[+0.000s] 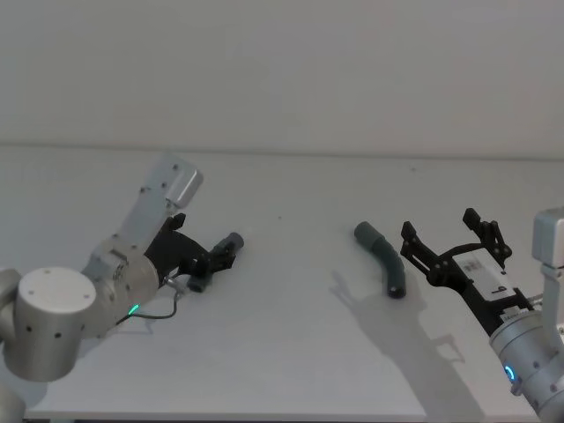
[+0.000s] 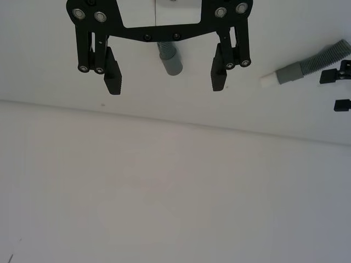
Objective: Use both hands to pick up one end of the pipe from the table, align the ends, and insert them.
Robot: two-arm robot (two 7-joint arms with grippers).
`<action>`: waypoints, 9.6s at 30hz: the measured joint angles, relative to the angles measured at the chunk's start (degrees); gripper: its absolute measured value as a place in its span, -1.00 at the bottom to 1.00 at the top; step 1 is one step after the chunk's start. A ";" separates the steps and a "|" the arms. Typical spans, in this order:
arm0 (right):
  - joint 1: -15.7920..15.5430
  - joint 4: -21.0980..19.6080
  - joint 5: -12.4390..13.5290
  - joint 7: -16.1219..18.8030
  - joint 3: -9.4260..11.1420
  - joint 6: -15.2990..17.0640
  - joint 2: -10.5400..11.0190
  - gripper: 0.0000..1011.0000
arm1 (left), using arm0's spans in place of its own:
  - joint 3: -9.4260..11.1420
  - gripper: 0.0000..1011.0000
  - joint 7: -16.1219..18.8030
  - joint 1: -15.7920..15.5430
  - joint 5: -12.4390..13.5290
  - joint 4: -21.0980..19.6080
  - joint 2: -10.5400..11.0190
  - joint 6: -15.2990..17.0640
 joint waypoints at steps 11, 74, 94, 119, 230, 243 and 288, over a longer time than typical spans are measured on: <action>0.00 0.00 0.00 0.00 0.00 0.00 0.00 0.98 | 0.46 0.98 -3.65 -3.46 -0.63 3.50 -0.20 3.28; 0.00 0.00 -0.01 0.00 0.00 0.00 0.00 0.98 | 2.94 0.98 -12.02 -13.03 2.51 19.63 -3.93 3.60; 0.00 0.00 0.00 0.00 0.00 0.00 0.00 0.98 | 2.74 0.74 -11.95 -13.51 3.27 21.30 -4.98 3.96; 0.00 0.00 0.00 0.00 0.00 0.00 0.00 0.98 | 2.69 0.25 -11.82 -13.61 3.49 21.68 -5.15 4.04; 23.20 18.53 -4.62 8.88 -6.72 30.85 -1.92 0.98 | 2.70 -0.28 -11.81 -13.61 3.52 21.75 -5.15 4.08; 24.19 19.75 -4.52 10.45 -6.78 33.90 -2.14 0.98 | 2.70 -0.28 -11.81 -13.60 3.52 21.75 -5.16 4.08; 26.20 24.48 -6.63 13.23 -8.01 34.51 -3.21 0.80 | 2.70 -0.28 -11.81 -13.61 3.52 21.75 -5.15 4.08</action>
